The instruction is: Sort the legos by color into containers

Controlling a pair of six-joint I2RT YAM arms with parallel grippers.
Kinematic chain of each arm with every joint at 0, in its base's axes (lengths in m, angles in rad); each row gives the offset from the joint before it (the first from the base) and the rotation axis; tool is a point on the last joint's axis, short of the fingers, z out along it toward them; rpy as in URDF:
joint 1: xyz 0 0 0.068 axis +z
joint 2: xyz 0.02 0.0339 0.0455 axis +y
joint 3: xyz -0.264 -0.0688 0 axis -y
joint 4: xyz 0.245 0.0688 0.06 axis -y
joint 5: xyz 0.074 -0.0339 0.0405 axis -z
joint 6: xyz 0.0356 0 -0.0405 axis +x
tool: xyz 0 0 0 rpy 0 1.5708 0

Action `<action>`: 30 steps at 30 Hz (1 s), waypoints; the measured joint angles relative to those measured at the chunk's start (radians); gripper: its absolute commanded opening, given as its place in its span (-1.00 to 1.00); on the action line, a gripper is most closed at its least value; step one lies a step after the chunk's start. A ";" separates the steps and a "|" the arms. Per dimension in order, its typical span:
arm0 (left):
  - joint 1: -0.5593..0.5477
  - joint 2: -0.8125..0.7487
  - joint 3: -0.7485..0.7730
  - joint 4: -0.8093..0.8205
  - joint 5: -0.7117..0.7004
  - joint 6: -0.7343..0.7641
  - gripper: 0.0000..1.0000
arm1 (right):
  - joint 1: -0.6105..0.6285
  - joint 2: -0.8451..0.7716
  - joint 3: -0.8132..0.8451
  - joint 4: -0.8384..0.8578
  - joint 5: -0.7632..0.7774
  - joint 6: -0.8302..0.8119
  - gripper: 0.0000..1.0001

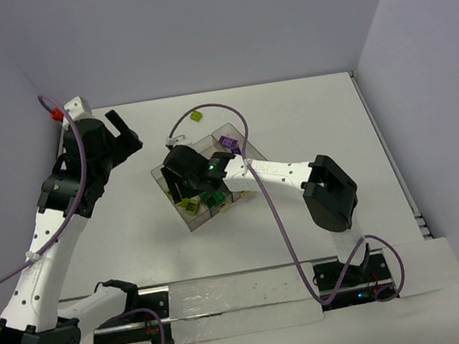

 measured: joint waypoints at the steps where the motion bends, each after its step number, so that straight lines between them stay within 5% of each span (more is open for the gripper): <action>1: 0.000 0.000 0.000 0.000 0.001 0.000 0.88 | 0.000 0.000 0.008 -0.001 0.001 -0.001 0.48; 9: 0.000 0.054 0.010 0.004 0.023 0.011 0.89 | -0.008 -0.054 -0.011 -0.010 0.059 -0.014 0.47; 19: 0.000 0.463 0.232 0.036 0.104 0.093 0.90 | -0.258 -0.535 -0.373 -0.002 0.144 0.027 0.54; 30: 0.000 1.046 0.796 0.061 0.170 0.222 0.93 | -0.358 -0.772 -0.509 -0.012 0.176 0.054 0.57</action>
